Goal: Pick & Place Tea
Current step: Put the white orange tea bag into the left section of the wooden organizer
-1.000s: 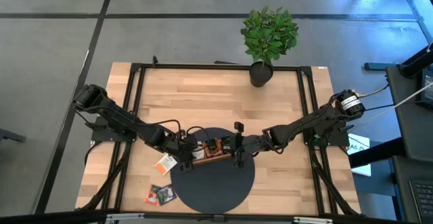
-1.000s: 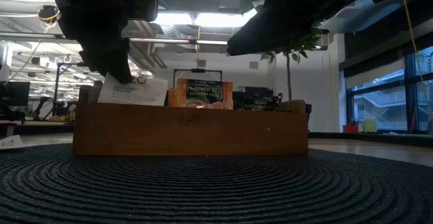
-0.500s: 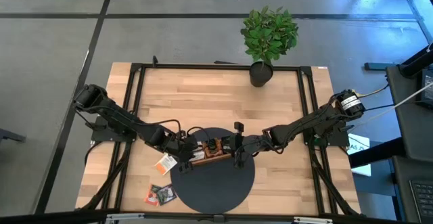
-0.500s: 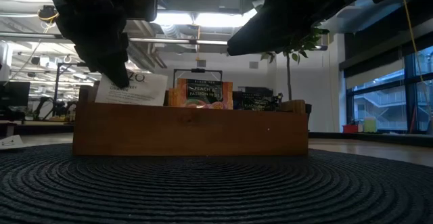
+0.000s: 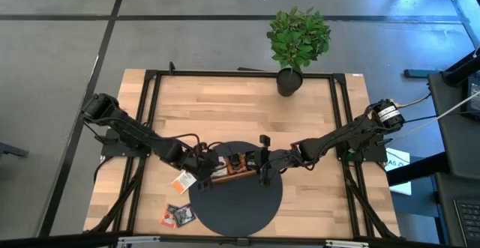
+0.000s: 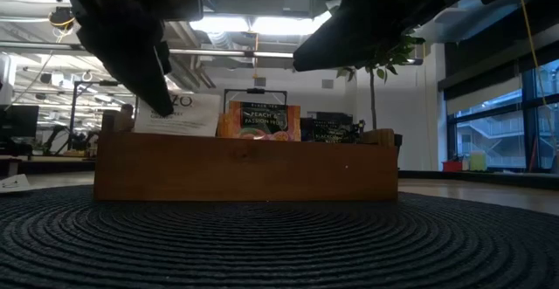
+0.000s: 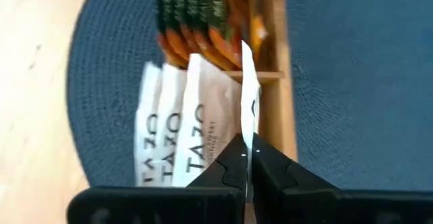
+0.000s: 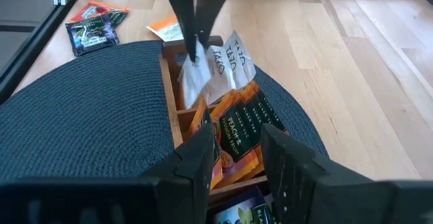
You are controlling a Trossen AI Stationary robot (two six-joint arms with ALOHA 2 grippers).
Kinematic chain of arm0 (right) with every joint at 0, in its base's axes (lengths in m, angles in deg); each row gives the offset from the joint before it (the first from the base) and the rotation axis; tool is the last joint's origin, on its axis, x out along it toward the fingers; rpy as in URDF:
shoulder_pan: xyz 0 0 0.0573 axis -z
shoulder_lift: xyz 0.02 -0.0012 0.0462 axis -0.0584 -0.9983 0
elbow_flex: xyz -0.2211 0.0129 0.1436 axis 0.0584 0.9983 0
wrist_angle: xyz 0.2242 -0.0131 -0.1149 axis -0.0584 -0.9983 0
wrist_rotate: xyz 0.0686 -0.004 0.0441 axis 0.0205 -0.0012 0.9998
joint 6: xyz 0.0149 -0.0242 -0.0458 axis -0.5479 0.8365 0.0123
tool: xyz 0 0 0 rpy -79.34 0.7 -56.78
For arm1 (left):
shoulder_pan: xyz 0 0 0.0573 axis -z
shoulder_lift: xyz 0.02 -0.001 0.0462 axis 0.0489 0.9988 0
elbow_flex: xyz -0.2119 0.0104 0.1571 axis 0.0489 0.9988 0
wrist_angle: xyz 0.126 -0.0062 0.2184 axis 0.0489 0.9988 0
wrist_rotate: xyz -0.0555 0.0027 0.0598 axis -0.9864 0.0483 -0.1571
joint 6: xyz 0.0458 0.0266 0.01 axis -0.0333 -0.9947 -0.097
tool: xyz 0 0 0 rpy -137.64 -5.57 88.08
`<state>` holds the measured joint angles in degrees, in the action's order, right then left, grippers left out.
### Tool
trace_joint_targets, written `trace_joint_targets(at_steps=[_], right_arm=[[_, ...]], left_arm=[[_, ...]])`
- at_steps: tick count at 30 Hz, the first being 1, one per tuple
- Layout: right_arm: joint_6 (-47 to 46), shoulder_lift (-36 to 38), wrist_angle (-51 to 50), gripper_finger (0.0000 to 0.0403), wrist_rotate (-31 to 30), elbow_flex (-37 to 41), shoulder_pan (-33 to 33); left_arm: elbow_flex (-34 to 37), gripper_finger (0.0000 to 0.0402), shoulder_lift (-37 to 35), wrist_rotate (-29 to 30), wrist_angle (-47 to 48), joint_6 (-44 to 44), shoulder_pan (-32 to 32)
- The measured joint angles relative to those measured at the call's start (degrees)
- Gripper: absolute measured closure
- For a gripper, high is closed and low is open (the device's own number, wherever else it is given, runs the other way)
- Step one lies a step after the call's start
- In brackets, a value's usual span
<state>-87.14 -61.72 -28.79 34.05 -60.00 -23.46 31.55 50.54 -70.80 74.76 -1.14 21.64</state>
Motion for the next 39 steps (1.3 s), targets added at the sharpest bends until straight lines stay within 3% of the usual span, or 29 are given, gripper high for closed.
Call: trace_joint_targets(at_steps=[6, 15, 23, 30, 33, 39], right_arm=[[-0.19, 0.0, 0.03, 0.0276, 0.0, -0.01, 0.02], [-0.19, 0.0, 0.0, 0.0276, 0.0, -0.01, 0.02], [-0.21, 0.0, 0.0, 0.0276, 0.02, -0.01, 0.02], [-0.21, 0.0, -0.02, 0.0276, 0.02, -0.01, 0.01], [-0.21, 0.0, -0.02, 0.0276, 0.02, -0.01, 0.0], [-0.17, 0.0, -0.1, 0.0276, 0.11, -0.01, 0.01]], left_arm=[[0.0, 0.0399, 0.0, 3.16, 3.19, 3.81, 0.02], [0.0, 0.0395, 0.0, 2.95, 3.38, 4.02, 0.2], [0.0, 0.0349, -0.37, 1.84, 3.4, 4.58, 0.16], [0.0, 0.0321, -5.16, 2.21, 4.7, 3.92, 0.16], [0.0, 0.032, -7.97, 2.24, 8.38, 5.75, 0.55], [0.0, 0.0324, -10.33, 3.19, 20.85, 17.5, 5.77]])
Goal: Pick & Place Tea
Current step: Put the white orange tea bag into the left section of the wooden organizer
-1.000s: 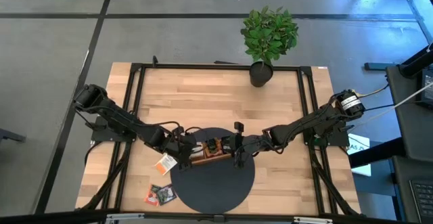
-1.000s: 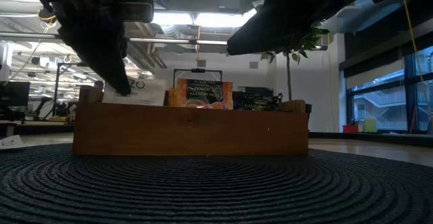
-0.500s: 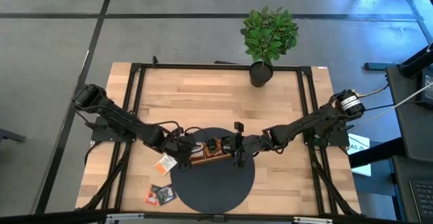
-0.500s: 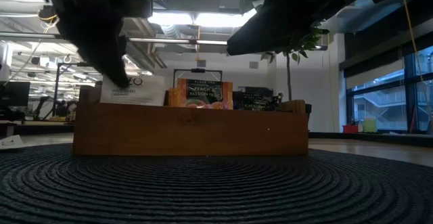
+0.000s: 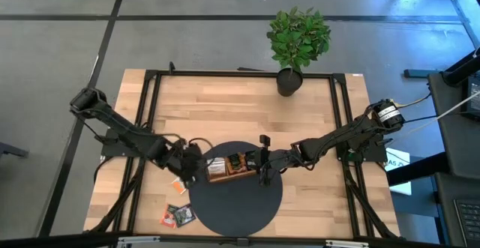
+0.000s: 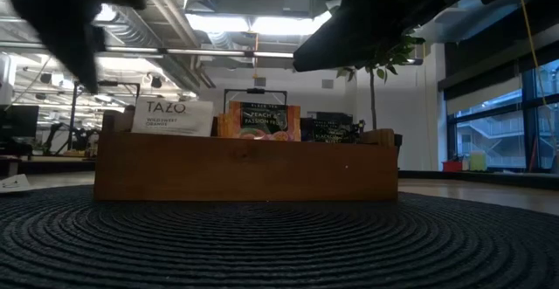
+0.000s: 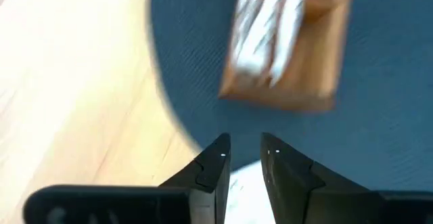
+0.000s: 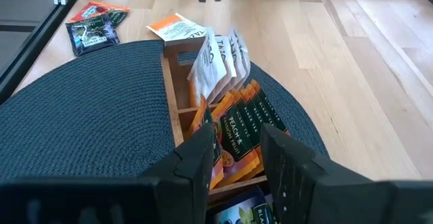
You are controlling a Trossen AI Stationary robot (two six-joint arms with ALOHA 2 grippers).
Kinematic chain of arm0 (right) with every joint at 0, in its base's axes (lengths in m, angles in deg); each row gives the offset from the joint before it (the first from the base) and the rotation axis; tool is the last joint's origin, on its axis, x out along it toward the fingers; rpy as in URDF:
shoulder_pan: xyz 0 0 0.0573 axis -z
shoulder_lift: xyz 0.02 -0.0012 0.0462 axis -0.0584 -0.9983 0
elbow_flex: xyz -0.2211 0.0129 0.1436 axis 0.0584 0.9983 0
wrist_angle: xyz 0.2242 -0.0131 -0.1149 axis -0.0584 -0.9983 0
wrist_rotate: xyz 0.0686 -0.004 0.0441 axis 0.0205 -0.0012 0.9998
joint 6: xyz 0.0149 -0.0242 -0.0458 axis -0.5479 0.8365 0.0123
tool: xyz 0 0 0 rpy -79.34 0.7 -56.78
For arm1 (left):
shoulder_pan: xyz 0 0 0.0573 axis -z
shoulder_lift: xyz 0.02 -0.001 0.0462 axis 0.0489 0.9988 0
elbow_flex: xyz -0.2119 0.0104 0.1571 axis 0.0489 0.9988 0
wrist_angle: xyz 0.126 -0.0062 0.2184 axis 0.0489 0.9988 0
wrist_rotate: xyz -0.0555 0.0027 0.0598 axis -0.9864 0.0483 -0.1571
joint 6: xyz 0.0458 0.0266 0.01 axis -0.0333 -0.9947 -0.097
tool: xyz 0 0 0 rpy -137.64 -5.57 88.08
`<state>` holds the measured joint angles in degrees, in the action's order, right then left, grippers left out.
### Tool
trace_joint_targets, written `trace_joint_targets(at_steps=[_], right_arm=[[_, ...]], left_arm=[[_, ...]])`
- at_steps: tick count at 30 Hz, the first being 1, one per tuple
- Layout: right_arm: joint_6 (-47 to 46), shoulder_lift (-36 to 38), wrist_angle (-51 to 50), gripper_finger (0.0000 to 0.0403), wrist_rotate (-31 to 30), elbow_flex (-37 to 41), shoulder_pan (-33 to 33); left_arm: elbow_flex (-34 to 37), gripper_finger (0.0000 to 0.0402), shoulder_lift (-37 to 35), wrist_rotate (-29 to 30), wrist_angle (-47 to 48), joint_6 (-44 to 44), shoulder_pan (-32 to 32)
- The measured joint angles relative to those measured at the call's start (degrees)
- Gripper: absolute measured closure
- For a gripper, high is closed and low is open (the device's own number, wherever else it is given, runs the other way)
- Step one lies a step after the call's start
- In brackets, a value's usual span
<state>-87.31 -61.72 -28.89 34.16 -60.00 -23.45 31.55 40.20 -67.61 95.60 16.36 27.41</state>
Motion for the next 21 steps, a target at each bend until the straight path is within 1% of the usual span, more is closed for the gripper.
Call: trace_joint_targets(at_steps=[2, 4, 6, 9, 13, 17, 21], right_arm=[[0.18, 0.0, -0.01, 0.0276, 0.0, 0.0, -0.01], [0.15, 0.0, -0.01, 0.0276, 0.0, 0.0, -0.01], [0.17, 0.0, -0.01, 0.0276, 0.0, 0.0, 0.0], [0.22, 0.0, -0.01, 0.0276, 0.0, 0.0, 0.01], [0.19, 0.0, 0.0, 0.0276, 0.0, 0.0, 0.0], [0.14, 0.0, -0.01, 0.0276, 0.0, 0.0, 0.0], [0.16, 0.0, 0.01, 0.0276, 0.0, 0.0, 0.0]], left_arm=[[0.0, 0.0324, 0.76, 1.43, 3.97, 5.55, 2.36], [0.02, 0.0322, 1.68, 0.56, 6.64, 12.97, 3.78], [0.02, 0.0322, 2.58, -0.24, 7.18, 16.91, 4.99], [0.02, 0.0325, 3.97, 1.17, 7.2, 17.76, 7.03], [0.11, 0.0326, 5.64, 1.95, 7.31, 18.0, 7.7], [0.13, 0.0327, 6.07, 5.06, 7.08, 15.82, 7.93], [0.13, 0.0327, 6.07, 5.43, 6.25, 12.21, 7.94]])
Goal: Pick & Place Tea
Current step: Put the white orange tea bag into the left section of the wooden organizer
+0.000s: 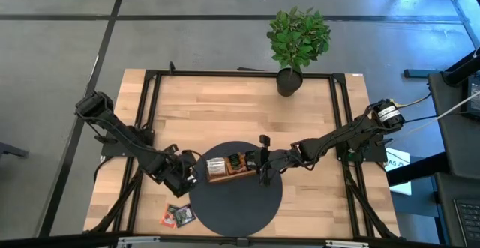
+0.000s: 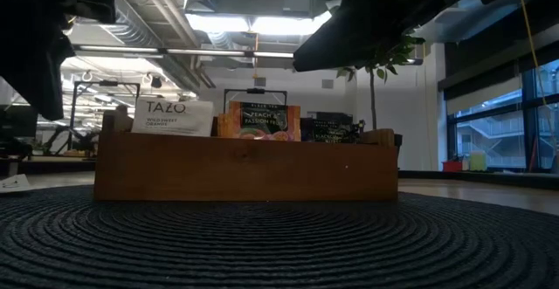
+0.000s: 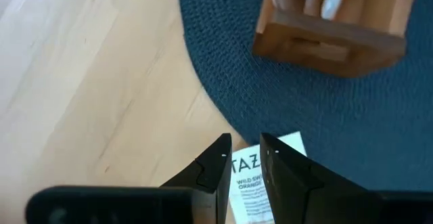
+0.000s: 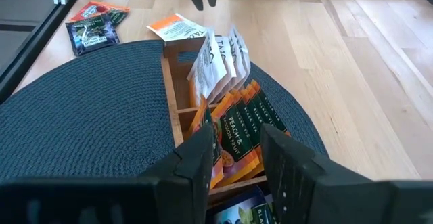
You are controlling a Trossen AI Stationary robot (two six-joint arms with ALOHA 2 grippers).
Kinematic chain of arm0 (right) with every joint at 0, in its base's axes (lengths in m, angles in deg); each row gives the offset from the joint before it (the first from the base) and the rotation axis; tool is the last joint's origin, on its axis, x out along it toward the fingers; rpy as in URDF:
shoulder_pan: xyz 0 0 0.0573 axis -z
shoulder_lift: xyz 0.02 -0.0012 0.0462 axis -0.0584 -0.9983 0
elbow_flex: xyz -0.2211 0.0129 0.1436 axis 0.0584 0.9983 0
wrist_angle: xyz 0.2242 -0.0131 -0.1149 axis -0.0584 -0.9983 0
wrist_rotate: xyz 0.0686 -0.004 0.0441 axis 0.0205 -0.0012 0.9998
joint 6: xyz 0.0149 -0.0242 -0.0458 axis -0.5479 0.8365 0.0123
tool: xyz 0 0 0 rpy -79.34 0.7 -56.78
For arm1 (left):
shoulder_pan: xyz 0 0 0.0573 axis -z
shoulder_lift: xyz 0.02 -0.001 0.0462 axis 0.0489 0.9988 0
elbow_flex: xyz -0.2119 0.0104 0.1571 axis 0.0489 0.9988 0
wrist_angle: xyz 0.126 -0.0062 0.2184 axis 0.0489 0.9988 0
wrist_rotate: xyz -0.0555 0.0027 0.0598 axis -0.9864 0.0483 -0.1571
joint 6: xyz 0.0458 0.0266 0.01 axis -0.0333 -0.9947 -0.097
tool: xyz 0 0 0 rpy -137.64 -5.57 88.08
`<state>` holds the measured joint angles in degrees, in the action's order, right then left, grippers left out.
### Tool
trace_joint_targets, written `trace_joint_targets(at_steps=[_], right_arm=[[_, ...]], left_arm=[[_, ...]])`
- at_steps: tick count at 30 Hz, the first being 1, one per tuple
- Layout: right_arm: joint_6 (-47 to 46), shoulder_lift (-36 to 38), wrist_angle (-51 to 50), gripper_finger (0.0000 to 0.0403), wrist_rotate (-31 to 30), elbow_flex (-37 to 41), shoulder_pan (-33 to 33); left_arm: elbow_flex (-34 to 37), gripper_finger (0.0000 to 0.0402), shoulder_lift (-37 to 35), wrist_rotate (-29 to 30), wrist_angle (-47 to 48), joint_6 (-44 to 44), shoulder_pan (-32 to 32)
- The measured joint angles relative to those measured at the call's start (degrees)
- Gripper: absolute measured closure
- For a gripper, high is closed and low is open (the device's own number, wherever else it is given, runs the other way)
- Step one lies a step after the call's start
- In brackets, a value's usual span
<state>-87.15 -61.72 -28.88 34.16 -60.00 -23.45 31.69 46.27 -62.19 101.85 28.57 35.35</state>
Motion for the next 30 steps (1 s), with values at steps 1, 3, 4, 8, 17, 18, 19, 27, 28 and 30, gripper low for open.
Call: trace_joint_targets(at_steps=[1, 3, 4, 8, 17, 18, 19, 27, 28, 30], right_arm=[[-0.01, 0.0, 0.0, 0.0276, 0.0, 0.0, 0.0], [0.0, 0.0, 0.0, 0.0276, -0.01, 0.0, -0.01], [0.0, 0.0, 0.02, 0.0276, -0.03, 0.0, 0.0], [0.07, 0.0, 0.02, 0.0276, -0.05, 0.0, 0.0], [0.22, 0.0, 0.02, 0.0276, -0.11, 0.0, 0.05], [0.27, 0.0, 0.04, 0.0276, -0.11, 0.0, 0.05], [0.36, 0.0, 0.04, 0.0276, -0.11, 0.0, 0.05], [0.46, 0.0, 0.04, 0.0276, -0.12, 0.0, 0.06], [0.46, 0.0, 0.03, 0.0276, -0.13, 0.0, 0.11], [0.46, 0.0, 0.04, 0.0276, -0.11, 0.0, 0.21]], left_arm=[[0.0, 0.0326, 0.0, -0.24, 0.04, -1.33, 0.0], [0.0, 0.0325, 0.0, -0.43, 0.14, -5.19, 0.0], [0.0, 0.0325, 0.0, -0.43, 0.23, -7.59, 0.0], [0.0, 0.0327, 0.0, -2.46, 0.08, -13.78, 0.0], [0.0, 0.0314, 0.0, -2.97, 0.07, -11.07, -0.04], [0.0, 0.0307, 0.0, -3.66, 0.07, -10.82, -0.04], [0.0, 0.0298, 0.0, -4.43, 0.05, -10.43, -0.04], [0.02, 0.0231, -1.35, -5.57, 0.29, -7.7, -0.15], [0.02, 0.0227, -2.14, -5.56, 0.5, -7.99, -0.15], [0.02, 0.0224, -4.27, -4.88, 1.11, -8.35, -0.15]])
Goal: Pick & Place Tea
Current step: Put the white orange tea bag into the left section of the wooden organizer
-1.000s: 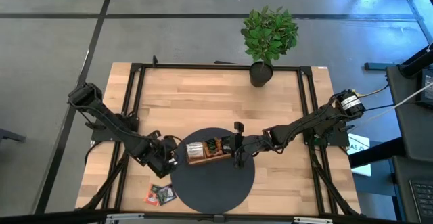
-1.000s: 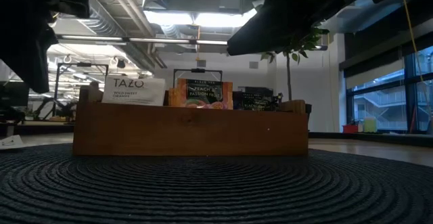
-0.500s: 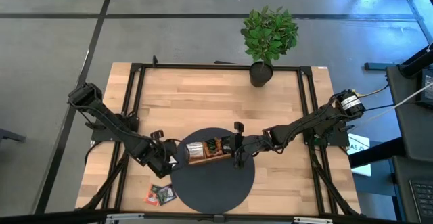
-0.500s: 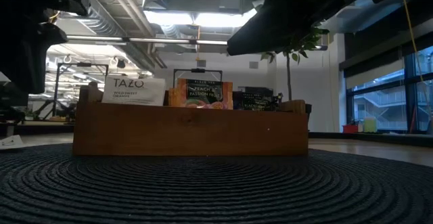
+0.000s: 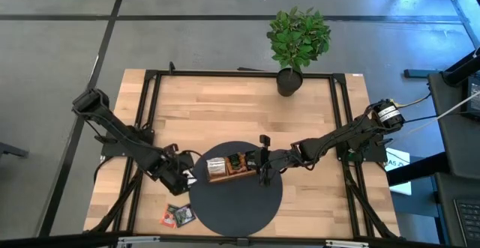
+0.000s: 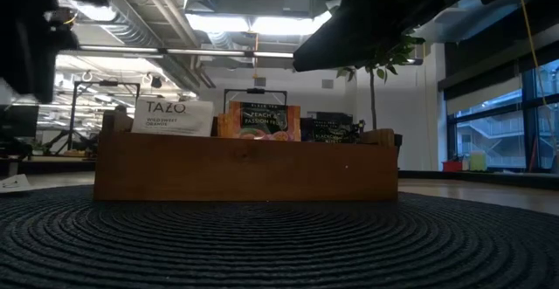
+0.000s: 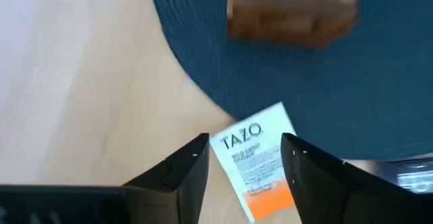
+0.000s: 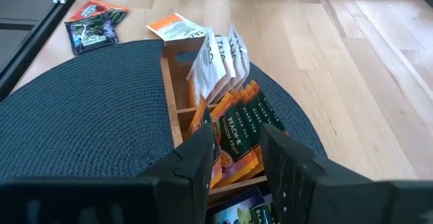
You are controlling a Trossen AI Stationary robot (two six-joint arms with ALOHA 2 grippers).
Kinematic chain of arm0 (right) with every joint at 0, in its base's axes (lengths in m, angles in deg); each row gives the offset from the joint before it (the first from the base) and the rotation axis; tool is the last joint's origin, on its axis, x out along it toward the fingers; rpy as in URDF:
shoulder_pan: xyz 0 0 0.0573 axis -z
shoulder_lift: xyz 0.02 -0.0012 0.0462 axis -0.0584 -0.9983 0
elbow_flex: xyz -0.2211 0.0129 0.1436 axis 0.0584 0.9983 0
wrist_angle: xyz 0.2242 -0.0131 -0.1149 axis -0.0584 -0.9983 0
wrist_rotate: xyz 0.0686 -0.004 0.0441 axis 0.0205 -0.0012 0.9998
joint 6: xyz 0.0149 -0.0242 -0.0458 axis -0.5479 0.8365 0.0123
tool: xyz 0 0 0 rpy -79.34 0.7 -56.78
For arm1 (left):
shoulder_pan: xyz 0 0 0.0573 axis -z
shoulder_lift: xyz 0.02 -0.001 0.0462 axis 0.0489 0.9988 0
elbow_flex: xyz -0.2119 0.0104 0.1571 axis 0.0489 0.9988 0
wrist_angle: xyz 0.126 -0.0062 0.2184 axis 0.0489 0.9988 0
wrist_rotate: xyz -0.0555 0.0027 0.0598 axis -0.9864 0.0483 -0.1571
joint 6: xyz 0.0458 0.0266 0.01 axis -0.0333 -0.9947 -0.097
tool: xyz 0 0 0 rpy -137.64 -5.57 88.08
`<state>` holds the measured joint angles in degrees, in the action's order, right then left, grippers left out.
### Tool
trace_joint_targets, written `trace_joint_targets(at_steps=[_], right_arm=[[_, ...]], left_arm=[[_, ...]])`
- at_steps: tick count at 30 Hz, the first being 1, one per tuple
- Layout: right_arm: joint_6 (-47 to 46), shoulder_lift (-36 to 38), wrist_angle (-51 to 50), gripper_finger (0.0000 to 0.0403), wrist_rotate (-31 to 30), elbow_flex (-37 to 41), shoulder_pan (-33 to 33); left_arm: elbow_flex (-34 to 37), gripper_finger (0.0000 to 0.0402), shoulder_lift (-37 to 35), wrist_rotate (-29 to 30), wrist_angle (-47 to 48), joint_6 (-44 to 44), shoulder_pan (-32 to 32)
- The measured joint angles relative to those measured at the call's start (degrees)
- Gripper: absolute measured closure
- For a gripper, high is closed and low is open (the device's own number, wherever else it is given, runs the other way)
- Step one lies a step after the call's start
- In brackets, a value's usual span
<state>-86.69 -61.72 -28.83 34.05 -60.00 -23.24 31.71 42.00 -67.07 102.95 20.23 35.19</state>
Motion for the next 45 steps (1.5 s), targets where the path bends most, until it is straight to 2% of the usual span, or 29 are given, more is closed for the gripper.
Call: trace_joint_targets(at_steps=[5, 8, 11, 14, 19, 28, 45], right_arm=[[-0.24, 0.0, 0.0, 0.0276, -0.02, 0.0, 0.45], [-0.35, 0.0, 0.0, 0.0276, 0.0, 0.0, 0.67], [-0.17, -0.22, 0.06, 0.0276, 0.0, 0.0, 0.67], [-0.26, -0.81, 0.2, 0.0276, 0.0, -0.04, 0.67], [-0.08, -0.98, 0.1, 0.0276, -0.02, -0.02, 0.67], [1.17, -0.98, 0.04, 0.0276, -0.02, -0.02, 0.67], [1.11, -0.98, 0.02, 0.0276, 0.0, -0.02, 0.65]], left_arm=[[0.69, 0.0222, -7.13, 5.43, 2.05, -1.48, -0.02], [4.64, 0.0222, -13.36, 6.34, 0.32, 0.96, 0.0], [11.54, 0.0222, -19.95, 6.46, -7.13, 4.12, -0.01], [19.84, 0.0222, -25.82, 3.76, -17.1, 5.45, 0.0], [31.71, 0.0225, -31.87, 2.08, -28.67, 9.09, 0.0], [44.12, 0.0222, -32.12, 2.02, -45.11, 12.6, -0.02], [50.56, 0.0222, -31.53, 0.25, -57.15, 16.17, 0.0]])
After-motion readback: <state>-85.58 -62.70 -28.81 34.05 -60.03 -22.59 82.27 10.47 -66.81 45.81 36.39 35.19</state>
